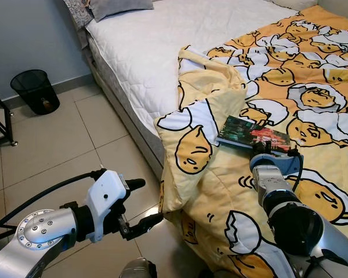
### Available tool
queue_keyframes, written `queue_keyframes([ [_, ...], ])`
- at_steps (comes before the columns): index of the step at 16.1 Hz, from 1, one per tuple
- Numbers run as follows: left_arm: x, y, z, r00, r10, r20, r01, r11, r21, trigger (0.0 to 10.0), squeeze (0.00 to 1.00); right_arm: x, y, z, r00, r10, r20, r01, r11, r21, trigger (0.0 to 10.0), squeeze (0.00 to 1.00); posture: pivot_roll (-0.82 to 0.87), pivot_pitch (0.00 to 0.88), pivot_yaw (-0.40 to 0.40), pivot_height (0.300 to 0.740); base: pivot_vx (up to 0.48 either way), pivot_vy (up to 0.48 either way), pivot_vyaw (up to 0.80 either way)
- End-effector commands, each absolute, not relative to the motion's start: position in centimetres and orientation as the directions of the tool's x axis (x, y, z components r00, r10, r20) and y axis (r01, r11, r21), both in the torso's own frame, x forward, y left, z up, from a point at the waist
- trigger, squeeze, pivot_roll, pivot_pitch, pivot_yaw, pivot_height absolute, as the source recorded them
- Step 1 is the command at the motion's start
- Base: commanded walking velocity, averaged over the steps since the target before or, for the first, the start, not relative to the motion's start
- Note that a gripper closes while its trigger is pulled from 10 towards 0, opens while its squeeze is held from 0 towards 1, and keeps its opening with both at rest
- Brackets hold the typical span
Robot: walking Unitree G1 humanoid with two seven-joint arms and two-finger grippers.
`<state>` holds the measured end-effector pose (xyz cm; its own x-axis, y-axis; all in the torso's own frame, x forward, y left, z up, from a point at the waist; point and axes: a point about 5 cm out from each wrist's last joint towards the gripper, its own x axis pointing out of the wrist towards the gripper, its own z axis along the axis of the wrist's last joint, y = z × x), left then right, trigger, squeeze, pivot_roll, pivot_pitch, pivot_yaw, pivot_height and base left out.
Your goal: Clean up the room
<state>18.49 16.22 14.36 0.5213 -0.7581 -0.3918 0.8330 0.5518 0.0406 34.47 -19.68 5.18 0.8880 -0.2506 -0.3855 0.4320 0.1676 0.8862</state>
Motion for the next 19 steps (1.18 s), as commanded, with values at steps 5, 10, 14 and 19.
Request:
queue_keyframes([
  [5, 18.5, 15.7, 14.1, 0.517, -0.766, -0.383, 0.838, 0.544, 0.045, 10.0, 1.00, 35.1, -19.9, 6.2, 0.897, -0.254, -0.363, 0.414, 0.191, 0.890, 0.0, 0.00, 0.16, 0.051, 0.008, 0.740, 0.000, 0.000, 0.00],
  [10, 18.8, 15.0, 13.8, 0.552, -0.763, -0.336, 0.817, 0.575, 0.034, 10.0, 1.00, 35.4, -20.0, 6.7, 0.946, -0.113, -0.305, 0.324, 0.385, 0.864, 0.0, 0.00, 0.09, 0.006, -0.002, 0.740, 0.000, 0.000, 0.00],
  [14, 19.5, 14.9, 13.9, 0.551, -0.771, -0.319, 0.821, 0.570, 0.041, 10.0, 1.00, 33.4, -22.5, 5.1, 0.933, -0.008, -0.360, 0.340, 0.346, 0.874, 0.0, 0.00, 0.05, 0.000, 0.002, 0.740, 0.000, 0.000, 0.00],
  [19, 19.5, 14.9, 13.9, 0.551, -0.771, -0.319, 0.821, 0.570, 0.041, 10.0, 1.00, 33.4, -22.5, 5.1, 0.933, -0.008, -0.360, 0.340, 0.346, 0.874, 0.0, 0.00, 0.05, 0.000, 0.002, 0.740, 0.000, 0.000, 0.00],
])
